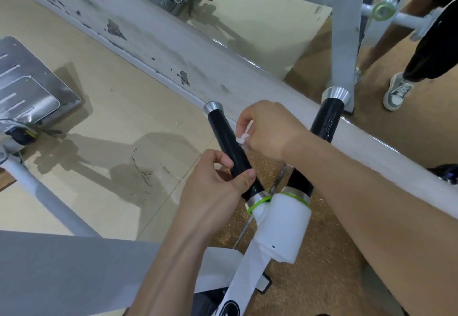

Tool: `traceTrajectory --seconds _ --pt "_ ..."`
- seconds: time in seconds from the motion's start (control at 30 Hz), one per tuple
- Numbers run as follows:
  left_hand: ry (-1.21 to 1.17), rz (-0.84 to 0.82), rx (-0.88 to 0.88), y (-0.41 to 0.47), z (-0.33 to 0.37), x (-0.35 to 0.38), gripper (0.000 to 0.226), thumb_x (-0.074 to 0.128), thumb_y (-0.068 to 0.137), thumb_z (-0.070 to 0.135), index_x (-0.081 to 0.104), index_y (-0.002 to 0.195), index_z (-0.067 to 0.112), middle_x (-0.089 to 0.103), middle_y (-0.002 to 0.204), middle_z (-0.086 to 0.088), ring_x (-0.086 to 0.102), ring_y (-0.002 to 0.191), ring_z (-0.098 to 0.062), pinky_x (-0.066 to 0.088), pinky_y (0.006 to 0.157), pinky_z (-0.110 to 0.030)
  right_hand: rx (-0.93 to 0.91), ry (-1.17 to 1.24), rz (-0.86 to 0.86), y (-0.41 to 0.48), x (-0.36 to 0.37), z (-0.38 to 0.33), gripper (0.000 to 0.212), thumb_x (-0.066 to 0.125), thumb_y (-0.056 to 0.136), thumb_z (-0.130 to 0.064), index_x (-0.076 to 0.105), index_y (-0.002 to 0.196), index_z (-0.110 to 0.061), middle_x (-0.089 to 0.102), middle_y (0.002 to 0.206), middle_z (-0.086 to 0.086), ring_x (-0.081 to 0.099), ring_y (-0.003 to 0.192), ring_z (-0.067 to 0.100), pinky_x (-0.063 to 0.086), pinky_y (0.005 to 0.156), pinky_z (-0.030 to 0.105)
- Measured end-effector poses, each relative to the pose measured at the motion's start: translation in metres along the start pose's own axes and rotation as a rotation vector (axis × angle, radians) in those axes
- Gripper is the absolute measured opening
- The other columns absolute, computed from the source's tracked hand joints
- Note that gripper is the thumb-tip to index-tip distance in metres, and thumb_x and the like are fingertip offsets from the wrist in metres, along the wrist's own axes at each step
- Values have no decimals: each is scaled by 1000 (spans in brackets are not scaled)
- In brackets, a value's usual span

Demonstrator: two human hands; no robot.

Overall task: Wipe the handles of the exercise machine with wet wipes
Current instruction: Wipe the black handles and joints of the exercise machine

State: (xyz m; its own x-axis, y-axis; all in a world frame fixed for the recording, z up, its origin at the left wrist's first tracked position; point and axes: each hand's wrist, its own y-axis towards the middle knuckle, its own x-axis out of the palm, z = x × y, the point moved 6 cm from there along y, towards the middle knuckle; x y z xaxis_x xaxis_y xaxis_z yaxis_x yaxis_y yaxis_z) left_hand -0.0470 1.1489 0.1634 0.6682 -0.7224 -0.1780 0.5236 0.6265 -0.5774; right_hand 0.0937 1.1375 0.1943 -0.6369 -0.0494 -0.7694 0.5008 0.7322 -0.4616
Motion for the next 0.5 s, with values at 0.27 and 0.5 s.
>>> traceTrajectory --seconds 0.27,0.5 --pt "310 47 156 9 16 -10 19 63 82 44 50 87 32 62 66 9 53 55 -3 40 54 -26 122 40 -132 4 5 7 21 75 75 -7 70 95 -9 73 86 12 71 80 24 58 79 38" --pt "212 10 95 17 11 -11 24 71 76 43 51 85 34 64 65 5 48 47 -6 38 52 -26 203 570 117 32 14 18 11 68 78 0 69 74 -10 70 76 7 71 78 25 61 68 39"
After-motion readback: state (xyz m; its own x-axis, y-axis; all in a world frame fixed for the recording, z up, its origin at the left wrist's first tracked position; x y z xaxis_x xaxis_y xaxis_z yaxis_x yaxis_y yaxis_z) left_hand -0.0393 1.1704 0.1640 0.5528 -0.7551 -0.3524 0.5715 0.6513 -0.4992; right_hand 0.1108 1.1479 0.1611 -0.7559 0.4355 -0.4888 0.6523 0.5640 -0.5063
